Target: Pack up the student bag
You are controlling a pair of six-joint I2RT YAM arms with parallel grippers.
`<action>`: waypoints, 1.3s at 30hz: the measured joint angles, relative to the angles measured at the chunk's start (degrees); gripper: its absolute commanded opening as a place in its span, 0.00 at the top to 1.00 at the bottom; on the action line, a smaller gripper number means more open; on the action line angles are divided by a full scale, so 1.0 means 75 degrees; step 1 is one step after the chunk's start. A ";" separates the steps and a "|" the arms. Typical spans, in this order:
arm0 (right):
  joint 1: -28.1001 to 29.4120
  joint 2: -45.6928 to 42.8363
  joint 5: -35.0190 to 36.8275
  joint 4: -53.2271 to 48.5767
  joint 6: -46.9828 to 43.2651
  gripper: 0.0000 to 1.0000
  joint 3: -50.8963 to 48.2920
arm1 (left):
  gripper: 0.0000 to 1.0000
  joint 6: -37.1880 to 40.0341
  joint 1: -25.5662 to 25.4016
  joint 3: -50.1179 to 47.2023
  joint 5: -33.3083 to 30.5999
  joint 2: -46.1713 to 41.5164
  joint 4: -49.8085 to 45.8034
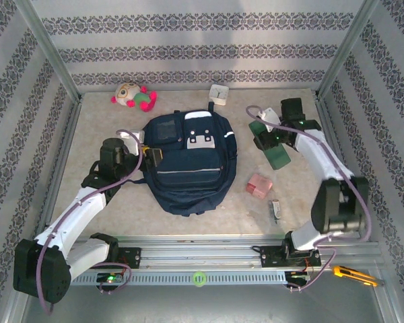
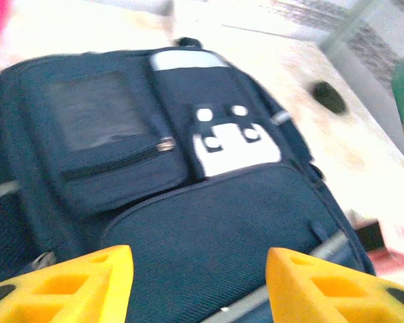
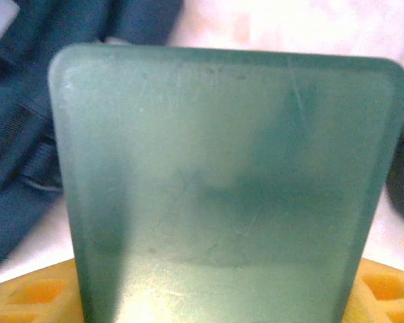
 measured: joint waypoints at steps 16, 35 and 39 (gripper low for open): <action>0.0796 -0.3200 -0.2836 0.2509 0.0933 0.54 -0.2838 | 0.25 0.7542 -0.2215 0.1545 0.0195 0.1390 -0.3716; 0.0895 -0.3474 -0.3115 0.2873 0.0927 0.54 -0.3281 | 0.16 0.8679 -0.2445 0.1533 -0.1148 0.2346 -0.3235; 0.0895 -0.3477 -0.3112 0.2906 0.0927 0.54 -0.3322 | 0.18 0.8667 -0.2448 0.1533 -0.1352 0.2541 -0.3063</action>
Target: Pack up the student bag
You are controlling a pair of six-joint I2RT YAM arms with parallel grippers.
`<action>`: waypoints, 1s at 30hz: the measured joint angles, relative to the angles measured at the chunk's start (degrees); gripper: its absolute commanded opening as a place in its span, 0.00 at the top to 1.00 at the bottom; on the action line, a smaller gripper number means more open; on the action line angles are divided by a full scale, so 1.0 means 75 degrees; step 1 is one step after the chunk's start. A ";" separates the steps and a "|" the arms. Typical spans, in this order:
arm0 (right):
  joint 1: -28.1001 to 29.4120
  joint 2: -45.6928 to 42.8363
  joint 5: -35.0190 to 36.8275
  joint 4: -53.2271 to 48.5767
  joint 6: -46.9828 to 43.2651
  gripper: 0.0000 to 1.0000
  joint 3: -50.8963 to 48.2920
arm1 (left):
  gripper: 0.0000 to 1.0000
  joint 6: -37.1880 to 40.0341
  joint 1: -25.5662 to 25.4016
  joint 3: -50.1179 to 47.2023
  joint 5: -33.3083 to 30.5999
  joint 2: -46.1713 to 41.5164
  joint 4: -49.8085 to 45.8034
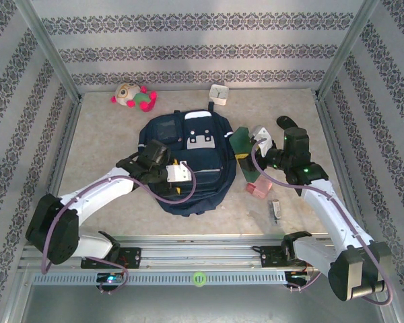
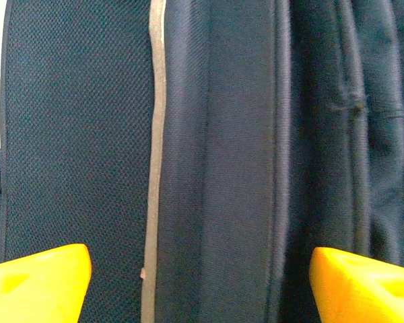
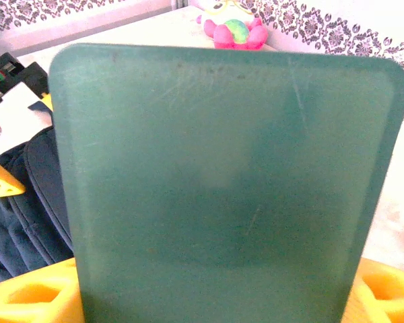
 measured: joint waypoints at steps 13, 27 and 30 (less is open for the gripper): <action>0.0058 -0.0251 -0.0044 -0.0006 -0.0038 0.55 -0.0047 | 1.00 -0.1035 -0.0009 -0.0093 -0.0600 -0.0393 0.1361; 0.3174 -0.0935 0.0775 -0.0822 -0.2923 0.59 -0.0047 | 1.00 -0.2876 0.0140 0.0516 -0.0764 -0.1341 0.1644; 0.4025 -0.0557 0.1300 -0.0973 -0.3934 0.58 0.0006 | 1.00 -0.3077 0.0207 0.0606 -0.0758 -0.1338 0.1644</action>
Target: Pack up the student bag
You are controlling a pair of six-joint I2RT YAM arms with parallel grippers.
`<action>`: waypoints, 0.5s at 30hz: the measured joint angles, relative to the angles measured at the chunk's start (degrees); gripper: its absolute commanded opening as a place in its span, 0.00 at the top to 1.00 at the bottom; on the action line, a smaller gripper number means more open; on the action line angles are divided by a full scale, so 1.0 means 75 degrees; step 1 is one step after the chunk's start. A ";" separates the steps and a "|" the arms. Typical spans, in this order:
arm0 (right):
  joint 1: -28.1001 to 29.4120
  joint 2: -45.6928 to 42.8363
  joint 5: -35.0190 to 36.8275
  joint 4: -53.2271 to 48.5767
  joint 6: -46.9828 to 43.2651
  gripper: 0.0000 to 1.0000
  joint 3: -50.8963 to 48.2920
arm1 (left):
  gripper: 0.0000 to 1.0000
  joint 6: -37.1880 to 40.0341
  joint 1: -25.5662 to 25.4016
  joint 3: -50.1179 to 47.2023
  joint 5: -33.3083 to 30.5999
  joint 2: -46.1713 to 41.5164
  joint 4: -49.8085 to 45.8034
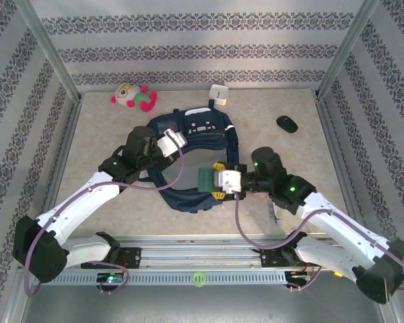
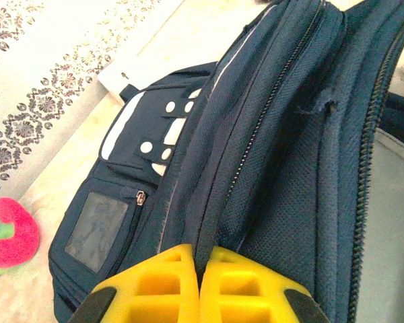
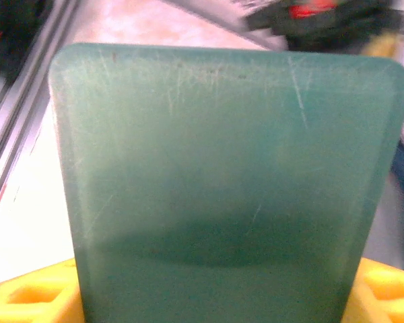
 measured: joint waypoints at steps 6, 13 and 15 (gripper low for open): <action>0.0740 0.1894 0.1189 -0.0169 -0.1649 0.57 0.0589 | 1.00 -0.0219 0.0050 0.0166 0.0096 0.0076 -0.0003; 0.0822 0.3602 0.1993 0.0192 -0.2760 0.54 0.1402 | 1.00 -0.0364 0.0050 0.0189 0.0227 0.0131 -0.0003; 0.0819 0.4048 0.2127 0.0393 -0.2961 0.53 0.1632 | 1.00 -0.0391 0.0050 0.0195 0.0265 0.0131 -0.0003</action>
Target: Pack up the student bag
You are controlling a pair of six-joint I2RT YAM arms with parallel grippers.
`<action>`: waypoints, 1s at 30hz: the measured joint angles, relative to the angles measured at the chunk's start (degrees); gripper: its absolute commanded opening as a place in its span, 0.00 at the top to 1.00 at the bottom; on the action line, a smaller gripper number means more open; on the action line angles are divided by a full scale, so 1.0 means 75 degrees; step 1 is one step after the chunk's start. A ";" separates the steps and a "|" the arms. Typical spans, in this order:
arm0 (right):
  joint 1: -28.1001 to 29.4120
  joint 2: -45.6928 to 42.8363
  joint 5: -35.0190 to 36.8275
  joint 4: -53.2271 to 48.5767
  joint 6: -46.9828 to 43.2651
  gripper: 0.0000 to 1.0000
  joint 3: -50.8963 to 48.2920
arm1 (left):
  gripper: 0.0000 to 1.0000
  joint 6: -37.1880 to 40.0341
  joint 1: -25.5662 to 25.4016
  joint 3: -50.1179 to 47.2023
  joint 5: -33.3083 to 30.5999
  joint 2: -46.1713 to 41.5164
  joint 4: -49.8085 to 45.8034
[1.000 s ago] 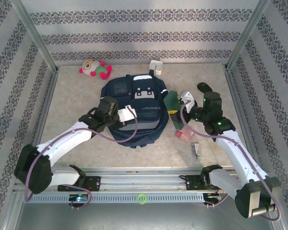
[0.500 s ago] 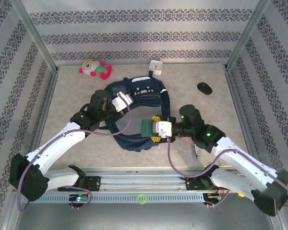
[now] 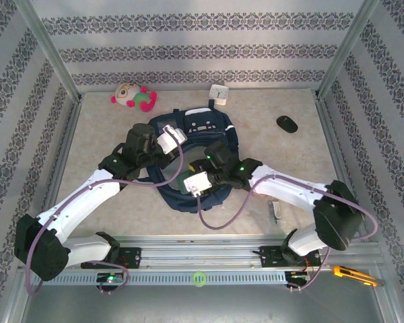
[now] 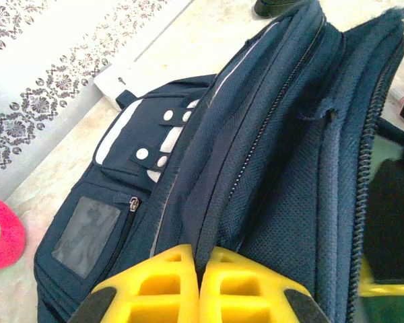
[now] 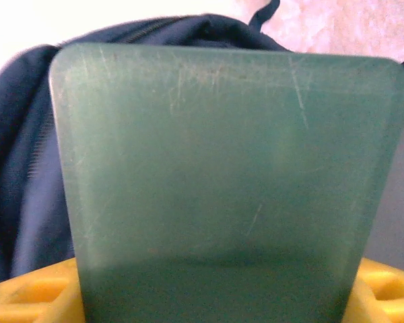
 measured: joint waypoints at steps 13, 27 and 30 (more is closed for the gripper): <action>-0.0417 0.1271 0.0277 0.1416 0.0227 0.22 0.0283 | 1.00 -0.0259 0.0050 0.0003 0.0204 0.0052 0.0009; -0.0195 -0.1049 0.0431 0.1807 0.2940 0.52 -0.1419 | 1.00 -0.0490 0.0050 -0.0119 0.0239 0.0009 0.0067; 0.0172 -0.1434 0.0434 0.2445 0.4261 0.60 -0.1985 | 1.00 -0.0527 0.0050 -0.0134 0.0239 -0.0006 0.0079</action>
